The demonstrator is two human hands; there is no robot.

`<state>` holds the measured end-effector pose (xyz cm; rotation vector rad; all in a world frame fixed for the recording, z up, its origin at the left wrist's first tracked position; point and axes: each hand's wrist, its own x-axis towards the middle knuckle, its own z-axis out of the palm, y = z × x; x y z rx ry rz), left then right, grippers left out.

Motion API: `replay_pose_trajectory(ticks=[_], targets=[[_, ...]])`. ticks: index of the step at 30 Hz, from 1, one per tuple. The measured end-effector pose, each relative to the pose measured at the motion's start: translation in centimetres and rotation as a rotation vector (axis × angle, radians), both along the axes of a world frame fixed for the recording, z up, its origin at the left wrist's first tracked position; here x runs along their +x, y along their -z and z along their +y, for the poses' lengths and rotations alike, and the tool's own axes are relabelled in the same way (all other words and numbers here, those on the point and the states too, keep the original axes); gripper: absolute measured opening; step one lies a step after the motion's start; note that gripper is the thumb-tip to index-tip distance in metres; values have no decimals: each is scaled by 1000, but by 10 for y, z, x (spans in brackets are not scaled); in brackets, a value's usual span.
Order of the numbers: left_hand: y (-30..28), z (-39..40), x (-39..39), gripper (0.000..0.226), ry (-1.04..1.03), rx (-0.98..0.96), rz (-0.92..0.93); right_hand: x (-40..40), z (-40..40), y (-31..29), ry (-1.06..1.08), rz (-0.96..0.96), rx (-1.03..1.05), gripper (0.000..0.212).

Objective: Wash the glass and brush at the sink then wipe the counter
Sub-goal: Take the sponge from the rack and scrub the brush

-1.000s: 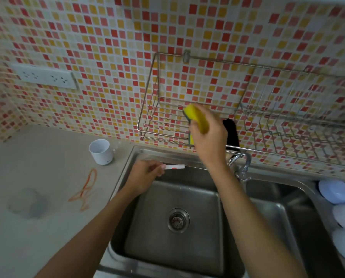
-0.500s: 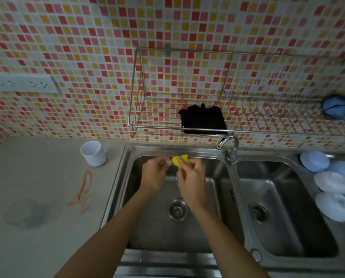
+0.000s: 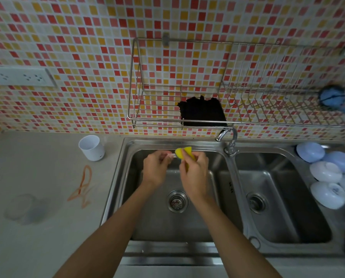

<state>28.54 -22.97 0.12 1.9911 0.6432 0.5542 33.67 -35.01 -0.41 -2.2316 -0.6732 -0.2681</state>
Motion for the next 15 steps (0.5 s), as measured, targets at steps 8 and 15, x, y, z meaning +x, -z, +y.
replay_pose_trajectory(ticks=[8, 15], targets=[[-1, -5, 4, 23, -10, -145, 29, 0, -1, -1, 2, -8, 14, 42], [-4, -6, 6, 40, 10, -139, 165, -5, -1, 1, 78, 17, 83, 42]])
